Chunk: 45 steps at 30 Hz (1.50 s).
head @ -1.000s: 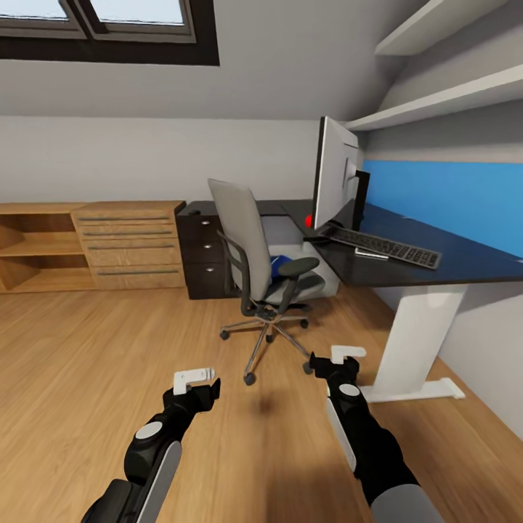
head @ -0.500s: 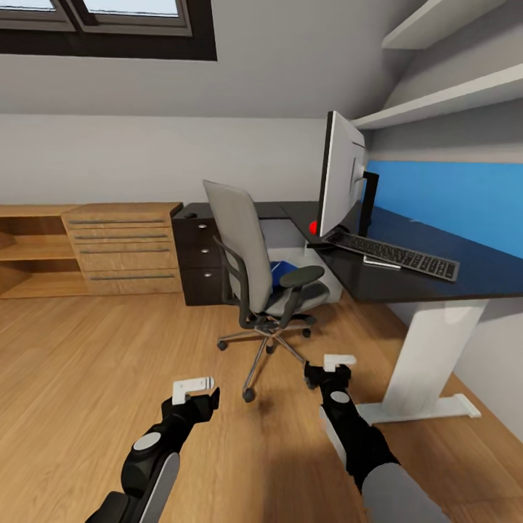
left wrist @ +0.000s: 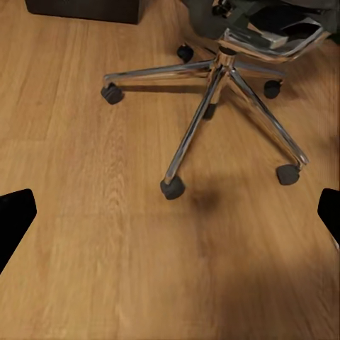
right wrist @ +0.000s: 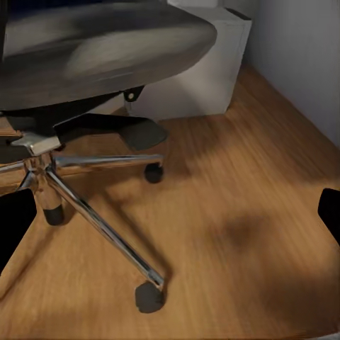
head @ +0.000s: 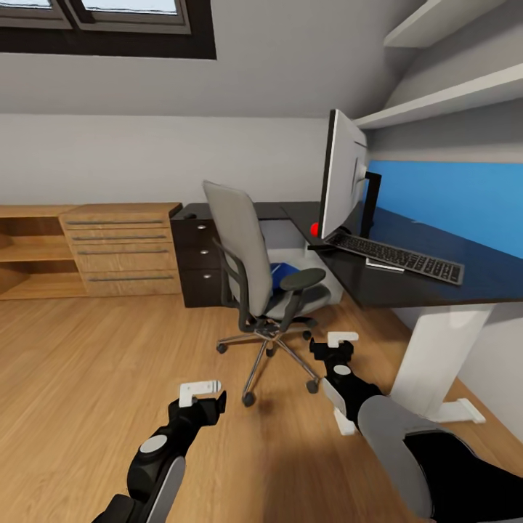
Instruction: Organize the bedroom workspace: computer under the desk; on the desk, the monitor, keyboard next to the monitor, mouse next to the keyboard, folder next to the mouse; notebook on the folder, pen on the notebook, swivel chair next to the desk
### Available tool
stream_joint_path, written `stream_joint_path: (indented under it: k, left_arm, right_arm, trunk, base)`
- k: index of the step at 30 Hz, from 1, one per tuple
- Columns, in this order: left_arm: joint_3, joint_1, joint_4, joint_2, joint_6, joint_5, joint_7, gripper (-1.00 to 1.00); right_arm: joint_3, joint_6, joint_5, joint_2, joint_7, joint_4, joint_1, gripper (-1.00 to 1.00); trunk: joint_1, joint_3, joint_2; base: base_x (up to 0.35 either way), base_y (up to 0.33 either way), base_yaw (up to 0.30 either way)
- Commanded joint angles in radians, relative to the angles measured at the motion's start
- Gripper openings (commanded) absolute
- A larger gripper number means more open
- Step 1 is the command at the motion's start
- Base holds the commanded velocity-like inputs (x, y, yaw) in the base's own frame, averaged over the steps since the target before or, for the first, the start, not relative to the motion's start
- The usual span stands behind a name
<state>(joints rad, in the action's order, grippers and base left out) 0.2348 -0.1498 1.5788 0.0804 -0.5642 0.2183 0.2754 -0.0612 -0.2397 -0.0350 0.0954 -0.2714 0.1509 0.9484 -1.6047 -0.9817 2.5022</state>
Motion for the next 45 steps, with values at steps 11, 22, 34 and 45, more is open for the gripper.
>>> stream_joint_path:
  k: [11, 22, 34, 45]
  left_arm:
    - [0.007, 0.001, 0.000, -0.001, -0.005, 0.008, 0.014, 1.00]
    - [0.008, 0.001, 0.000, -0.001, -0.005, 0.010, 0.013, 1.00]
    - [0.008, 0.001, 0.000, -0.001, -0.006, 0.013, 0.011, 1.00]
    - [0.008, 0.001, 0.000, -0.001, -0.008, 0.012, 0.013, 1.00]
  right_arm:
    - [-0.009, -0.039, -0.007, 0.004, -0.009, 0.000, -0.001, 1.00]
    - [-0.010, -0.079, -0.006, 0.007, -0.008, -0.002, -0.003, 1.00]
    - [-0.011, -0.123, -0.005, 0.009, -0.010, -0.002, -0.005, 1.00]
    - [-0.011, -0.124, -0.004, 0.025, -0.011, -0.004, -0.005, 1.00]
  trunk:
    - [0.000, -0.001, 0.000]
    - [0.000, -0.001, 0.000]
    - [0.000, -0.001, 0.000]
    - [0.000, 0.010, 0.000]
  base:
    - [0.114, 0.000, 0.000]
    - [0.239, 0.000, 0.000]
    - [0.270, 0.000, 0.000]
    - [0.048, 0.000, 0.159]
